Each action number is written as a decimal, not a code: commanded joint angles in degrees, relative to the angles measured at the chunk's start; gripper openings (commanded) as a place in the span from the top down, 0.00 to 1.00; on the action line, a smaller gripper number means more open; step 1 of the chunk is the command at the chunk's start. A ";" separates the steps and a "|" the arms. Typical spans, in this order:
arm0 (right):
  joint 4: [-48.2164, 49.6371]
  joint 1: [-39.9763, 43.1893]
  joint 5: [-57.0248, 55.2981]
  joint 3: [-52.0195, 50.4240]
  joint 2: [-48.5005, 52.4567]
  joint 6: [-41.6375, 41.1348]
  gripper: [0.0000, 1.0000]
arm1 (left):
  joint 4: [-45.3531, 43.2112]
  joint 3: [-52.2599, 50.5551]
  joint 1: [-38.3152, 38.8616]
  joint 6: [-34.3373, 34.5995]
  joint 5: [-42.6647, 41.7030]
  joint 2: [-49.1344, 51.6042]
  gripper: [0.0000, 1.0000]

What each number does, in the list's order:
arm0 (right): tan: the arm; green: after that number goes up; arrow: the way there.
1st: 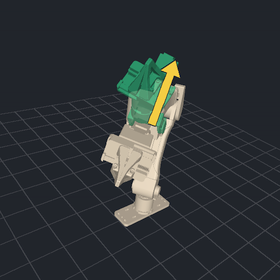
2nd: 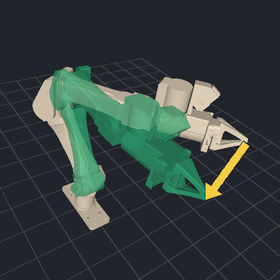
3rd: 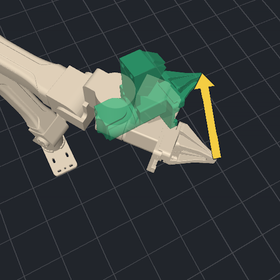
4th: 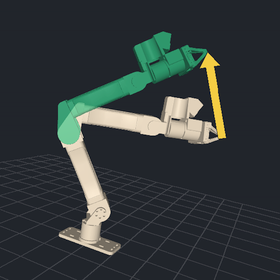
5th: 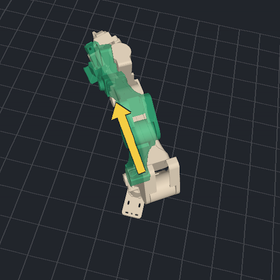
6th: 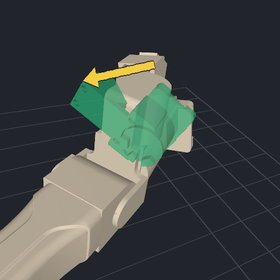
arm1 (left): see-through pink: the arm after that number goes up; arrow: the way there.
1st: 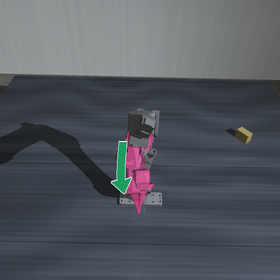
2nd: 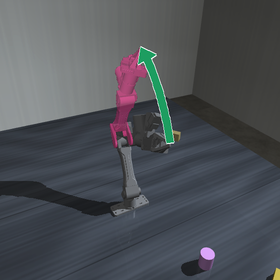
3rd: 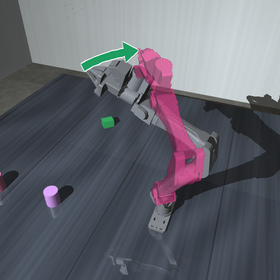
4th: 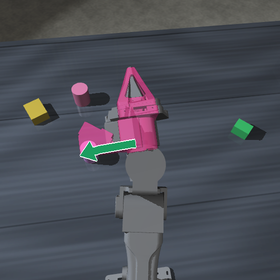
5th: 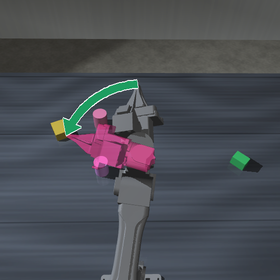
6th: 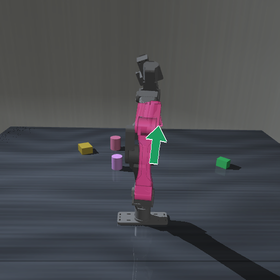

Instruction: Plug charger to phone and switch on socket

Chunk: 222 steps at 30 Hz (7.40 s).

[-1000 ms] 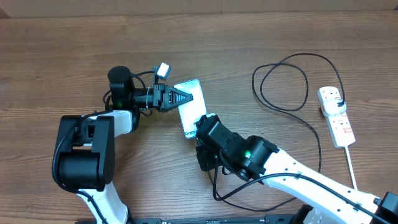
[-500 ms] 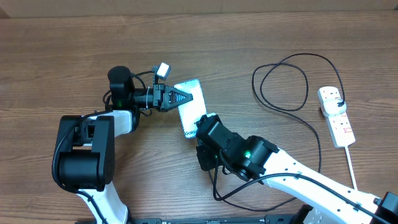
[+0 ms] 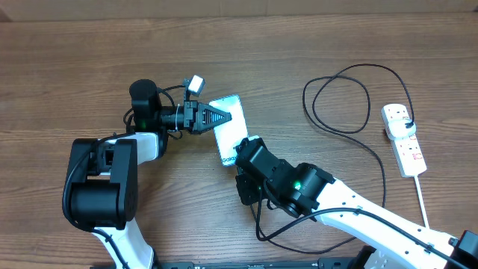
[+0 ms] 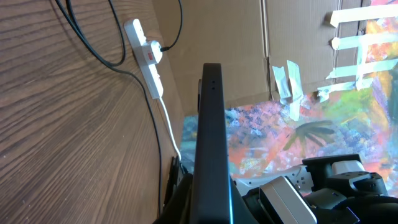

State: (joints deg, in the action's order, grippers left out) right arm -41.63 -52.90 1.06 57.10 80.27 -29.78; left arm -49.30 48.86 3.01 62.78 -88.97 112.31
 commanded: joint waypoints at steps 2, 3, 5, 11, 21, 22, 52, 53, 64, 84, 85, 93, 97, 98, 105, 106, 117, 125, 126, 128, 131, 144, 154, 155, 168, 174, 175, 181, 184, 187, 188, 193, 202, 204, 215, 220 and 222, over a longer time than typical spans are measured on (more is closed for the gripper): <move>-0.07 0.17 -0.98 1.38 0.07 0.17 0.96 | -0.24 0.48 0.39 -1.05 -1.60 0.15 0.96; -0.57 0.15 -0.98 1.38 0.07 0.17 0.96 | -0.24 0.48 0.39 -1.05 -1.60 0.15 0.96; -0.90 0.17 -1.01 1.38 0.07 0.17 0.96 | -0.24 0.48 0.39 -1.05 -1.60 0.15 0.96; -0.22 0.17 -1.01 1.38 0.07 0.17 0.96 | -0.24 0.48 0.39 -1.05 -1.60 0.15 0.96; 0.33 0.17 -1.03 1.38 0.07 0.20 0.96 | -0.24 0.48 0.39 -1.05 -1.60 0.15 0.96; 0.44 0.17 -1.03 1.38 0.07 0.20 0.96 | -0.22 0.48 0.39 -1.03 -1.60 0.15 0.96; 2.34 0.17 -6.21 1.38 0.07 0.42 0.96 | -0.24 0.48 0.39 0.46 -1.60 0.15 0.96; 3.15 0.17 -6.16 1.38 0.07 1.07 0.96 | -0.24 0.48 0.39 0.46 -1.60 0.15 0.96; 1.42 0.15 -4.44 1.49 0.07 1.27 0.79 | -0.26 0.48 0.33 -0.04 -1.60 0.15 0.96; 1.81 0.15 -4.00 1.40 0.13 1.29 0.89 | -0.24 0.48 0.33 2.01 0.39 0.15 0.96; 2.38 0.15 -4.48 1.40 0.13 1.29 0.91 | -0.24 0.48 0.35 2.01 0.37 0.15 0.96; 6.93 0.17 -10.03 1.38 1.01 1.29 0.96 | -0.24 0.42 0.37 2.01 -1.64 0.15 0.96; 10.54 0.17 -11.91 1.38 1.20 1.36 0.96 | -0.22 0.39 0.52 2.01 -1.68 0.15 0.96; 12.20 0.17 -12.17 1.40 1.18 1.81 0.96 | -0.22 0.37 0.57 1.99 -1.68 0.15 0.96; 14.73 0.17 -12.66 1.62 1.05 2.84 0.96 | -0.24 0.13 0.87 1.97 -1.70 0.15 0.96; 14.75 0.17 -12.96 1.81 0.87 2.84 0.96 | -0.24 0.07 0.87 1.97 -1.70 0.15 0.96; 6.29 0.31 -9.60 1.92 -1.62 2.54 0.85 | -0.26 -0.07 0.76 0.79 -1.68 0.15 0.96; 4.55 0.31 -3.89 1.92 -10.23 2.54 0.20 | -0.20 -0.07 1.79 1.49 4.74 0.15 0.96; 4.39 0.33 -3.87 1.92 -11.65 2.54 0.16 | -0.17 -0.07 2.12 2.19 6.60 0.15 0.96; 3.56 0.33 -3.89 1.92 -15.17 2.54 0.05 | -0.17 -0.07 3.65 4.68 13.11 0.15 0.96; 1.51 0.31 -3.91 1.92 -20.04 2.54 0.00 | -0.15 -0.04 6.51 7.32 21.38 0.15 0.96; -12.35 0.31 -10.49 1.90 -33.79 2.27 0.00 | 46.80 16.48 16.35 -18.43 31.04 0.15 0.96; -13.20 0.31 -10.71 1.86 -33.59 1.25 0.00 | 97.94 25.27 10.29 -55.47 49.11 0.15 0.96; -13.20 0.31 -10.93 1.86 -33.59 1.25 0.00 | 99.27 25.09 9.97 -57.92 48.81 0.15 0.96; -13.20 0.31 -11.96 1.86 -33.59 1.25 0.00 | 98.84 24.87 7.72 -69.22 48.94 0.17 0.96; -13.18 0.31 -11.96 1.86 -31.93 1.25 0.00 | 96.17 23.26 3.65 -64.92 48.87 0.17 0.96; -13.16 0.31 -11.96 1.86 -31.45 1.25 0.00 | 96.15 22.88 3.13 -64.94 48.89 0.17 0.96; -12.41 0.31 -11.96 1.86 -27.85 1.25 0.00 | 94.99 19.43 2.25 -67.63 47.41 0.17 0.96; -11.82 0.31 -11.72 1.86 -26.01 1.22 0.00 | 93.64 17.64 2.25 -67.76 46.75 0.17 0.96; -11.52 0.31 -11.50 1.86 -23.63 -0.55 0.00 | 91.89 15.52 2.21 -67.73 46.75 0.17 0.96; -11.41 0.31 -11.47 1.86 -23.21 -0.52 0.00 | 91.78 15.17 2.21 -67.73 46.77 0.17 0.96; -11.17 0.31 -11.50 1.86 -21.90 -0.52 0.00 | 91.17 14.75 2.21 -67.73 46.86 0.17 0.95; -11.19 0.31 -11.50 1.86 -21.86 -0.50 0.00 | 88.59 13.00 2.21 -67.38 47.60 0.20 0.95; -11.21 0.31 -11.50 1.86 -21.86 -0.50 0.00 | 87.76 12.24 2.21 -66.51 47.63 0.20 0.95; -11.21 0.31 -11.50 1.86 -21.86 -0.48 0.00 | 84.13 11.98 1.75 -55.17 47.69 0.20 0.96; -11.21 0.31 -11.50 1.86 -21.84 -0.48 0.00 | 84.46 11.98 1.73 -54.49 50.90 0.20 0.95; -11.21 0.31 -11.50 1.86 -21.84 -0.48 0.00 | 84.87 11.98 1.73 -54.66 51.76 0.20 0.91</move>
State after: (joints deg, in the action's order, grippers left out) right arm -53.17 -52.86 -10.02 57.43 58.67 -30.00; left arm 34.87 61.76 4.93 6.26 -44.05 112.77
